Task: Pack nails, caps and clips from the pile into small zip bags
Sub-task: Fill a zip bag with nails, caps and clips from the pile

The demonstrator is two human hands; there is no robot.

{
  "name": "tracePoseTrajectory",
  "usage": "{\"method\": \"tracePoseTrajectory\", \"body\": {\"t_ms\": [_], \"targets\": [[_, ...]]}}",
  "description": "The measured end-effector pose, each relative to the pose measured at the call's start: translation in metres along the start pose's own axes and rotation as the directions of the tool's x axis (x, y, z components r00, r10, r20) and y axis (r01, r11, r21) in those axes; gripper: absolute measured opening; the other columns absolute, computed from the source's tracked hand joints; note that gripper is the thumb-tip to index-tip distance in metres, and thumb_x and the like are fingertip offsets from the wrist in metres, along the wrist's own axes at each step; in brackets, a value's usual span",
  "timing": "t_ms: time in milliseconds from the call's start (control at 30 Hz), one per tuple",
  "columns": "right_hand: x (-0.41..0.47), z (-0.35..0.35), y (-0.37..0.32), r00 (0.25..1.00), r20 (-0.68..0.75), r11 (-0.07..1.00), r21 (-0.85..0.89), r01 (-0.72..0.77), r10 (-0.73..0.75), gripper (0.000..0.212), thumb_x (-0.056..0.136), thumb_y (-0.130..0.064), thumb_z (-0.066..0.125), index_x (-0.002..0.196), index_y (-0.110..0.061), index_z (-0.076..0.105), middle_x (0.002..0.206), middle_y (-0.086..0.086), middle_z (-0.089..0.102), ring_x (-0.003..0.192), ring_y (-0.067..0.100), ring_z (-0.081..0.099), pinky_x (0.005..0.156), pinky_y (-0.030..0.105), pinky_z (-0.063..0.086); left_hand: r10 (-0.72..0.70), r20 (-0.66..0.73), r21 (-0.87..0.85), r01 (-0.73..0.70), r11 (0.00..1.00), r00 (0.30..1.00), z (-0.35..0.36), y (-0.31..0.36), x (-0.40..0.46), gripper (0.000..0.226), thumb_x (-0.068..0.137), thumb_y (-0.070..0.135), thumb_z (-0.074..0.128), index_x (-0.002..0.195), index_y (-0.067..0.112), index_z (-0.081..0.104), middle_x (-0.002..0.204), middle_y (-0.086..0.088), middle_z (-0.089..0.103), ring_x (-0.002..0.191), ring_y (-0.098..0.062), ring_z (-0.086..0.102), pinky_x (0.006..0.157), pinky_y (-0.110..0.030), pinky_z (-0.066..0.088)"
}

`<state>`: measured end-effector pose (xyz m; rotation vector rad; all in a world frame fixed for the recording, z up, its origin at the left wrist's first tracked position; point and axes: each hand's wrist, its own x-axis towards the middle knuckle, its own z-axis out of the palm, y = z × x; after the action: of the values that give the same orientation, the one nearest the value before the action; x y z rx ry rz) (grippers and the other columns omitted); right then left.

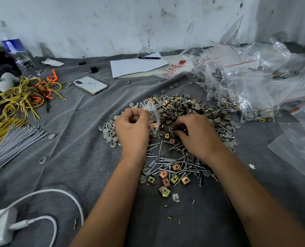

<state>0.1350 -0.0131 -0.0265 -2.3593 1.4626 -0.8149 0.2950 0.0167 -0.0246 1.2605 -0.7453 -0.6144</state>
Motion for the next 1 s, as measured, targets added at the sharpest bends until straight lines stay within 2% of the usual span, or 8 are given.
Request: {"method": "tracePoseTrajectory", "body": {"t_ms": [133, 267, 367, 500, 700, 767, 867, 1000], "targets": [[0.001, 0.003, 0.002, 1.000, -0.027, 0.999, -0.047, 0.001, -0.002, 0.014, 0.091, -0.018, 0.076, 0.105, -0.020, 0.075, 0.102, 0.000, 0.070, 0.103, 0.021, 0.060, 0.090, 0.040, 0.054, 0.001, 0.001, -0.010, -0.001, 1.000, 1.000, 0.000, 0.000, 0.000, 0.010, 0.088, 0.007, 0.067, 0.079, 0.003, 0.069, 0.066, -0.010, 0.056, 0.064, -0.021, 0.048, 0.062, -0.035, 0.041], [0.003, 0.007, -0.001, 0.994, -0.056, 0.983, -0.166, 0.083, -0.093, 0.038, 0.093, -0.023, 0.072, 0.130, -0.021, 0.067, 0.118, 0.003, 0.061, 0.116, 0.025, 0.045, 0.096, 0.040, 0.047, -0.001, 0.002, -0.029, 0.001, 1.000, 1.000, 0.000, 0.000, 0.000, 0.009, 0.087, 0.006, 0.067, 0.080, 0.001, 0.069, 0.067, -0.011, 0.056, 0.065, -0.021, 0.047, 0.061, -0.034, 0.040], [0.004, 0.009, -0.008, 0.988, -0.008, 0.964, -0.223, 0.147, -0.152, 0.032, 0.092, -0.028, 0.073, 0.123, -0.020, 0.071, 0.122, 0.004, 0.060, 0.115, 0.025, 0.043, 0.098, 0.043, 0.047, -0.001, 0.005, -0.038, 0.001, 0.999, 1.000, 0.000, 0.000, 0.000, 0.008, 0.084, 0.009, 0.067, 0.077, 0.006, 0.069, 0.066, -0.010, 0.056, 0.064, -0.022, 0.046, 0.062, -0.034, 0.039], [0.005, 0.010, -0.010, 0.992, 0.080, 0.957, -0.263, 0.119, -0.101, 0.035, 0.093, -0.044, 0.069, 0.120, -0.020, 0.071, 0.118, 0.002, 0.058, 0.116, 0.025, 0.041, 0.100, 0.044, 0.045, 0.001, -0.002, -0.033, -0.001, 0.999, 1.000, 0.000, 0.000, 0.001, 0.009, 0.085, 0.007, 0.067, 0.077, 0.003, 0.069, 0.065, -0.009, 0.057, 0.063, -0.021, 0.047, 0.061, -0.034, 0.040], [0.002, 0.003, -0.012, 0.981, 0.177, 0.980, -0.168, 0.110, -0.079, 0.027, 0.093, -0.042, 0.071, 0.111, -0.021, 0.071, 0.109, -0.006, 0.052, 0.115, 0.021, 0.037, 0.102, 0.047, 0.040, -0.002, 0.014, -0.004, 0.002, 1.000, 1.000, 0.002, -0.001, 0.000, 0.012, 0.086, 0.005, 0.067, 0.075, 0.009, 0.069, 0.063, -0.006, 0.060, 0.062, -0.019, 0.050, 0.059, -0.032, 0.042], [-0.001, 0.002, -0.014, 0.987, 0.136, 0.989, -0.101, 0.103, -0.089, 0.019, 0.094, -0.037, 0.070, 0.104, -0.021, 0.069, 0.108, -0.007, 0.057, 0.112, 0.019, 0.041, 0.100, 0.046, 0.040, -0.009, 0.025, -0.004, 0.009, 1.000, 1.000, 0.002, -0.001, 0.000, 0.013, 0.086, 0.004, 0.066, 0.075, 0.010, 0.069, 0.062, -0.005, 0.060, 0.060, -0.019, 0.051, 0.056, -0.030, 0.042], [-0.003, -0.002, -0.016, 0.996, -0.013, 0.989, 0.117, 0.089, -0.088, 0.007, 0.096, -0.023, 0.069, 0.097, -0.017, 0.065, 0.097, -0.003, 0.063, 0.098, 0.017, 0.053, 0.089, 0.043, 0.048, -0.011, 0.061, 0.001, 0.011, 1.000, 0.998, 0.002, -0.001, 0.000, 0.015, 0.086, 0.004, 0.065, 0.073, 0.011, 0.067, 0.064, -0.008, 0.059, 0.060, -0.019, 0.050, 0.055, -0.030, 0.043], [-0.005, -0.008, -0.020, 0.951, -0.285, 0.936, 0.286, 0.205, -0.121, 0.010, 0.091, -0.011, 0.075, 0.093, -0.011, 0.065, 0.087, -0.003, 0.066, 0.082, 0.012, 0.062, 0.073, 0.025, 0.052, 0.011, 0.138, 0.028, -0.015, 0.999, 0.990, 0.002, 0.000, -0.003, 0.014, 0.084, 0.008, 0.067, 0.071, 0.012, 0.066, 0.060, -0.007, 0.059, 0.054, -0.017, 0.050, 0.052, -0.027, 0.042]]}}
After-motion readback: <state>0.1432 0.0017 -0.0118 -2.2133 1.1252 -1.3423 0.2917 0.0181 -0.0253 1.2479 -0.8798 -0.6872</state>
